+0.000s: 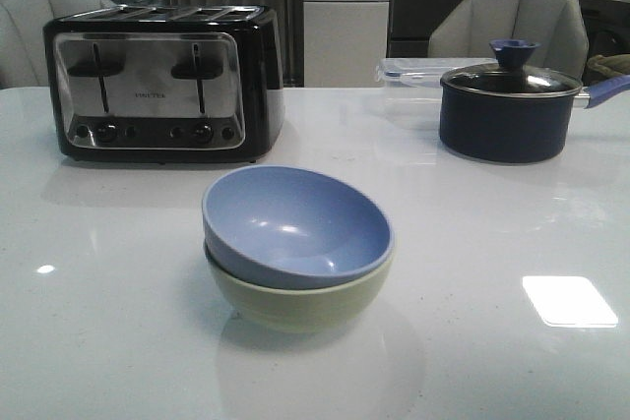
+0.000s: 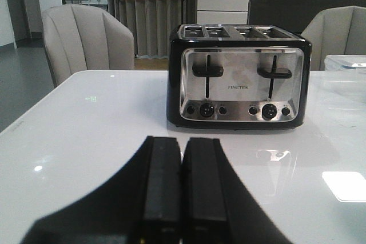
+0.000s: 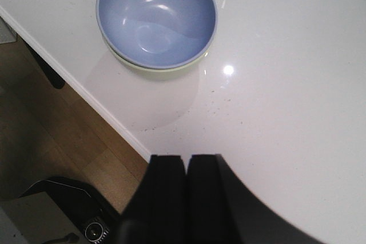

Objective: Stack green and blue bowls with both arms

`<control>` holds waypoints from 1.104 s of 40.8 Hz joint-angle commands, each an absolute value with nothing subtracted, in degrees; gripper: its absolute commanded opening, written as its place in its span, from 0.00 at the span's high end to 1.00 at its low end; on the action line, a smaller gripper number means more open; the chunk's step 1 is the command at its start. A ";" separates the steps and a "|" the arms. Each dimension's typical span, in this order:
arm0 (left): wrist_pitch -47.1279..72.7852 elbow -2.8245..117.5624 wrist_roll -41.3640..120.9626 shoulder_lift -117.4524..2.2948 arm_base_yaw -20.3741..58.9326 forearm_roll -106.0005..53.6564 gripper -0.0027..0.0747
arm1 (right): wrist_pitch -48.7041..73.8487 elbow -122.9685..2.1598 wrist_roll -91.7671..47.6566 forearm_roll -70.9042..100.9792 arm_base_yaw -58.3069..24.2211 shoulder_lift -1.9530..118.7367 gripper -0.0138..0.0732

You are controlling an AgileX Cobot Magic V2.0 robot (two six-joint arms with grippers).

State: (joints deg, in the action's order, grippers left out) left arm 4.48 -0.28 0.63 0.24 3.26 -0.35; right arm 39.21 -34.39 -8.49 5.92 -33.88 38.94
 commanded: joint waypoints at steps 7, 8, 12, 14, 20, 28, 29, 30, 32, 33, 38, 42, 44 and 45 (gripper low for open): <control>-0.72 -0.53 0.00 1.49 3.25 -0.56 0.85 | 35.78 -35.93 -8.88 5.76 -33.48 38.65 0.78; -0.72 -0.53 0.00 1.49 3.25 -0.56 0.85 | 35.78 -35.93 -8.88 5.76 -33.48 38.65 0.78; -0.72 -0.53 0.00 1.49 3.25 -0.56 0.85 | 35.21 -34.63 -8.88 5.68 -32.67 36.85 0.78; -0.72 -0.53 0.00 1.49 3.25 -0.56 0.85 | 33.18 -32.94 -8.94 5.70 -30.30 35.04 0.78; -0.72 -0.53 0.00 1.49 3.25 -0.56 0.85 | 20.61 -24.40 -8.94 5.70 -17.58 25.68 0.78; -0.72 -0.53 0.00 1.49 3.25 -0.56 0.85 | 5.37 -10.85 -8.94 5.70 -5.57 11.05 0.78; -0.72 -0.53 0.00 1.49 3.25 -0.56 0.85 | 4.25 -9.58 -8.94 5.70 -4.58 9.73 0.78; -0.72 -0.53 0.00 1.49 3.25 -0.56 0.85 | 2.90 -7.93 -8.94 5.70 -3.97 8.04 0.78; -0.72 -0.53 0.00 1.38 3.25 -0.56 0.85 | 0.96 -5.39 -8.94 5.70 -2.72 5.33 0.78; -0.72 -0.53 0.00 1.38 3.25 -0.56 0.85 | 0.00 -4.08 -8.94 5.70 -2.39 4.26 0.78; -0.72 -0.53 0.00 1.38 3.25 -0.56 0.85 | -1.26 -0.13 -8.94 5.70 -1.18 -0.94 0.78; -0.72 -0.53 0.00 1.38 3.25 -0.56 0.85 | -1.37 1.42 -8.94 5.70 -1.17 -1.64 0.78; -0.72 -0.53 0.00 1.38 3.25 -0.56 0.85 | -1.27 1.37 -8.94 5.70 -1.17 -1.64 0.78; -0.72 -0.53 0.00 1.38 3.25 -0.56 0.85 | -1.26 1.37 -8.94 5.70 -1.17 -1.64 0.78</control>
State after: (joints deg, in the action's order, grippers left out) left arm 4.48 -0.28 0.59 0.24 3.26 -0.35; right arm 4.67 1.64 -8.49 5.80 -1.43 -0.59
